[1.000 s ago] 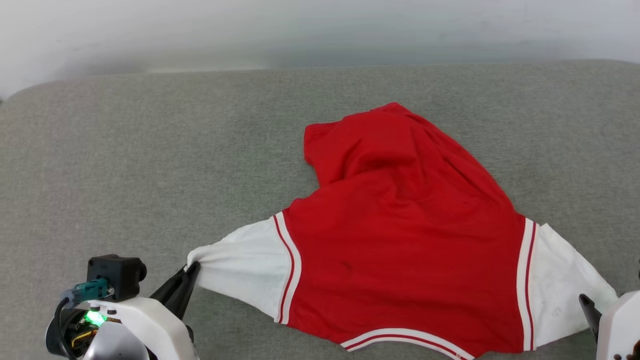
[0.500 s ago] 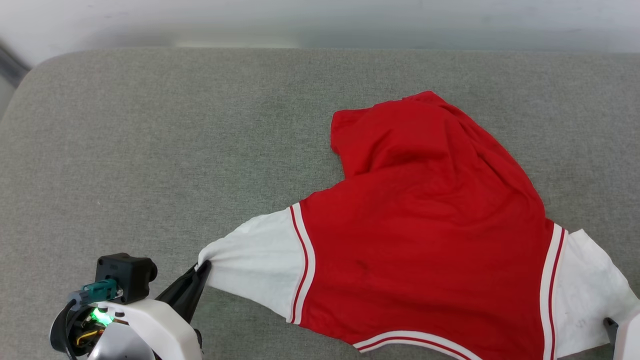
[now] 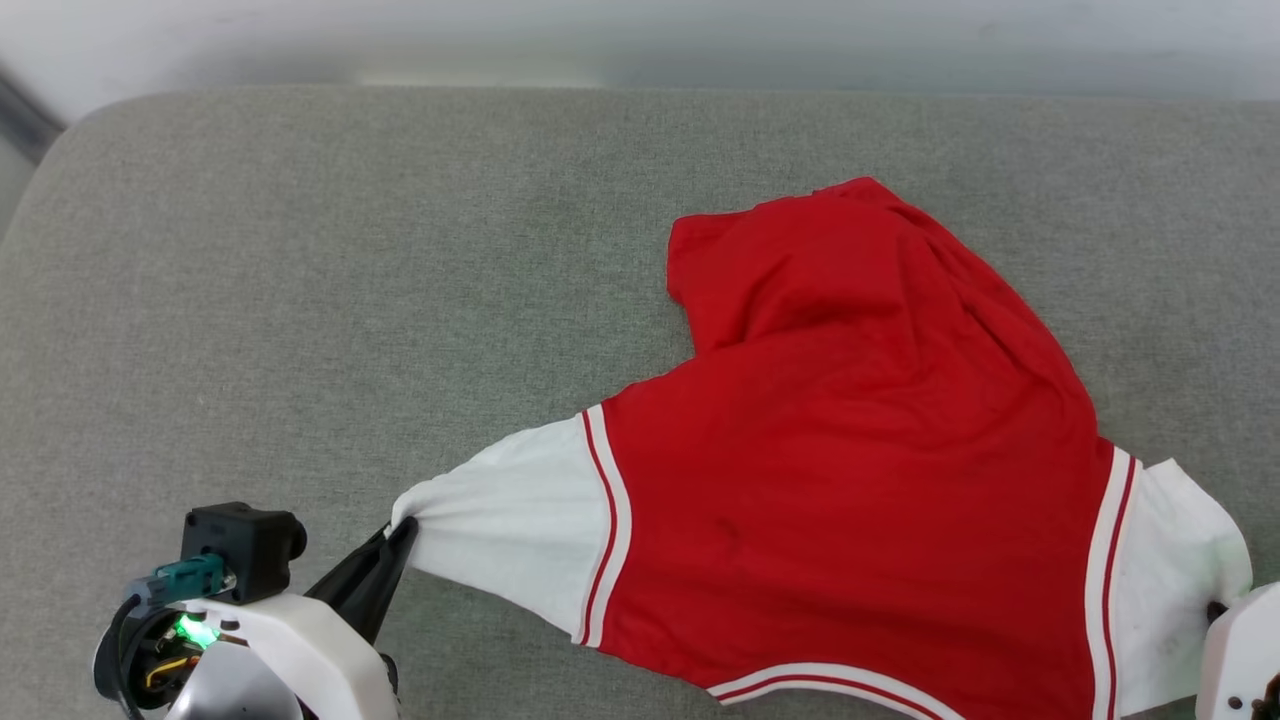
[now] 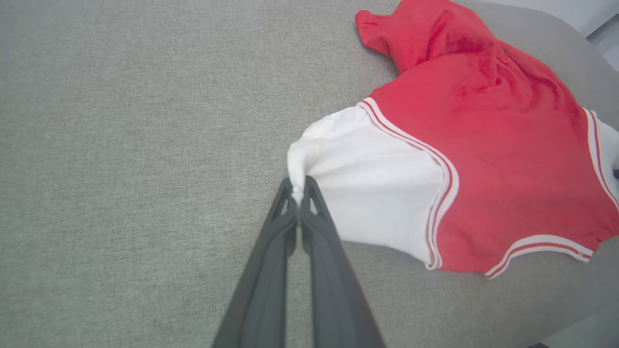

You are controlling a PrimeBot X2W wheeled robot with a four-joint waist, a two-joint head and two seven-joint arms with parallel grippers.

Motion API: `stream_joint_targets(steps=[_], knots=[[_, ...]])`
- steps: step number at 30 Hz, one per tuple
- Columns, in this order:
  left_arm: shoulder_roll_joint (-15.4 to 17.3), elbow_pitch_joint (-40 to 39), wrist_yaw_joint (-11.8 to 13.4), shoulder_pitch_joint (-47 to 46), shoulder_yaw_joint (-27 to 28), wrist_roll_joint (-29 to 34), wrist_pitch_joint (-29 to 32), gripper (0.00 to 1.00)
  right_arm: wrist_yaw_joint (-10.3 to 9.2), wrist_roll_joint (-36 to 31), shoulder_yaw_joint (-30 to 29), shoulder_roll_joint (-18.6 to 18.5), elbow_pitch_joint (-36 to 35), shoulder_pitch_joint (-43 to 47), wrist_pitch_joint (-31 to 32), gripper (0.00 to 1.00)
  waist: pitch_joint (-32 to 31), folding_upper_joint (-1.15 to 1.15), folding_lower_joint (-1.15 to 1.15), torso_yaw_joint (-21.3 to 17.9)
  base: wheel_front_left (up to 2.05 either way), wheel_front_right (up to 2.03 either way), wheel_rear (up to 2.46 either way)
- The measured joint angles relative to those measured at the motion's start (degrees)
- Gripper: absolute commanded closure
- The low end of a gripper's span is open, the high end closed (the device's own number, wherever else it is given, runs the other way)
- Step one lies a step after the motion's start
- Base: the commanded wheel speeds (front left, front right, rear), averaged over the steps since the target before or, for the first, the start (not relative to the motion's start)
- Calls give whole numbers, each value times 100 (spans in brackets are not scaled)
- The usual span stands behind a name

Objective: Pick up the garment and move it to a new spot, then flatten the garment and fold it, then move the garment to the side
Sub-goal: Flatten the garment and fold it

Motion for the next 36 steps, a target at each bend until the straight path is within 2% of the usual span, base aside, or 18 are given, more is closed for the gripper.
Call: stream_joint_targets(steps=[4, 9, 10, 13, 19, 26, 31, 36], knots=[[9, -34, -14, 12, 58, -76, -79, 100, 1, 163, -13, -66, -177, -55, -198, 100, -110, 0, 0, -39, 0, 0, 0], [129, -252, -18, 73, 289, -100, -203, 100, 12, 611, -59, -179, -878, -144, -311, 100, -322, 0, 0, -116, 0, 0, 0], [241, -583, -78, 49, 670, -400, -257, 100, 11, 912, -188, -454, -1719, -344, -54, 100, -581, 0, 0, -221, 0, 0, 0], [486, -757, -103, -77, 1011, -449, -260, 100, 11, 1150, -265, -542, -2191, -633, 142, 100, -751, 0, 0, -294, 0, 0, 0], [782, -1012, -144, -613, 1577, -506, -350, 100, 12, 1382, -285, -982, -2914, -1107, 318, 100, -1045, 0, 0, -416, 0, 0, 0], [933, -1236, -96, -1433, 2139, -700, -465, 100, 12, 1618, -248, -998, -3173, -2040, 124, 100, -1207, 0, 0, -607, 0, 0, 0], [1024, -1415, -34, -2067, 2466, -842, -583, 100, 12, 1679, 70, -956, -3014, -2718, -21, 100, -1171, 0, 0, -731, 0, 0, 0], [1292, -1340, 14, -2646, 2581, -675, -571, 100, 12, 1615, 236, -958, -2792, -3352, -224, 100, -993, 0, 0, -789, 0, 0, 0]])
